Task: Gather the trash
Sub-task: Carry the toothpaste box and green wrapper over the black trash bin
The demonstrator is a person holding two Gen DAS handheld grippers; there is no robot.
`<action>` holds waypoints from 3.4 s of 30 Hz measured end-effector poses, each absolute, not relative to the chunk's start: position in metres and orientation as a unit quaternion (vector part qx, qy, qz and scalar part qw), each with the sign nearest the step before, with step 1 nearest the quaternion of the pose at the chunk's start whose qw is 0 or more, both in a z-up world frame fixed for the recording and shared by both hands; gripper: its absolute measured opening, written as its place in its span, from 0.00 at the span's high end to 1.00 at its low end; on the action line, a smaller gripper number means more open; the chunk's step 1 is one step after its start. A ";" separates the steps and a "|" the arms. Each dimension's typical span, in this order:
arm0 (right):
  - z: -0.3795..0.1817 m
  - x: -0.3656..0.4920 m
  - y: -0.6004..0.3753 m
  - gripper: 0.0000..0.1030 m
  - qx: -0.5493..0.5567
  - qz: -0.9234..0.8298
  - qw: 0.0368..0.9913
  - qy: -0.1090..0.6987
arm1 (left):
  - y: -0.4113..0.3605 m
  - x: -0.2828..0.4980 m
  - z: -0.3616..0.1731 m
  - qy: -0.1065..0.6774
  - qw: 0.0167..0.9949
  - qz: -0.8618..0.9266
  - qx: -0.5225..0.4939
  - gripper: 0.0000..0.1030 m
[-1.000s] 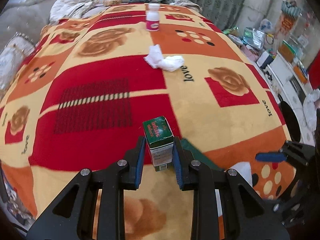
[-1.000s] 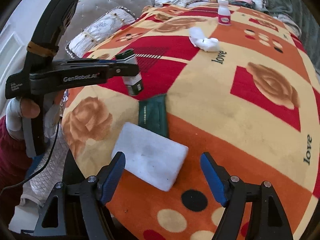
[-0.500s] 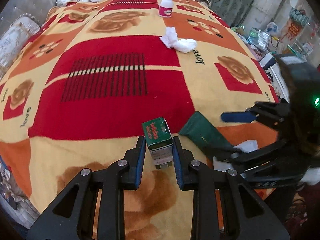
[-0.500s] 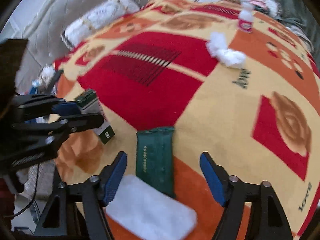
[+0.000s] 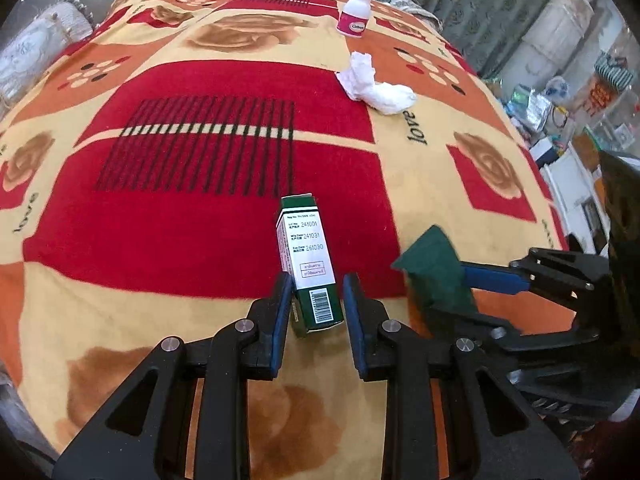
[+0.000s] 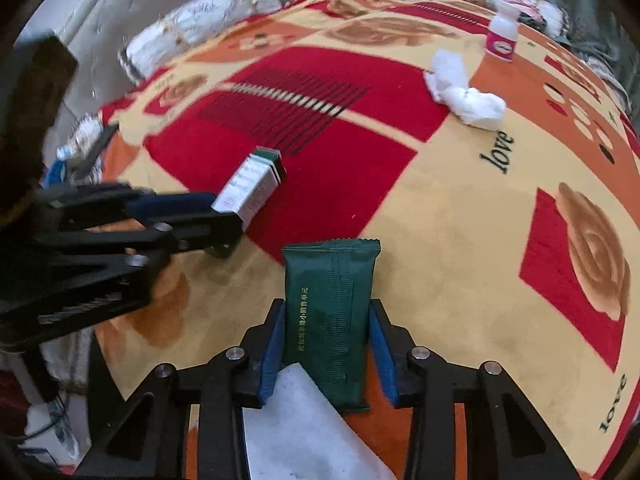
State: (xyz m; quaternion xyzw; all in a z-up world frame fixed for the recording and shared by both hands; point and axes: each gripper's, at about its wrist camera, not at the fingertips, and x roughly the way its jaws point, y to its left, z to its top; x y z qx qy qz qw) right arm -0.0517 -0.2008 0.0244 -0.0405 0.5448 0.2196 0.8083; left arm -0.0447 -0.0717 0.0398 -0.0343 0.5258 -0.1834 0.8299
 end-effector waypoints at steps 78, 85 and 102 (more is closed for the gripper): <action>0.076 -0.146 -0.466 0.63 0.127 0.059 0.882 0.450 | -0.304 -0.082 0.102 0.469 0.833 -0.287 0.051 0.79; 0.076 -0.175 -0.517 0.63 0.151 0.018 0.884 0.442 | -0.362 -0.100 0.098 0.470 0.818 -0.324 0.072 0.79; 0.063 -0.224 -0.614 0.63 0.194 -0.067 0.875 0.439 | -0.460 -0.128 0.081 0.487 0.779 -0.385 0.086 0.79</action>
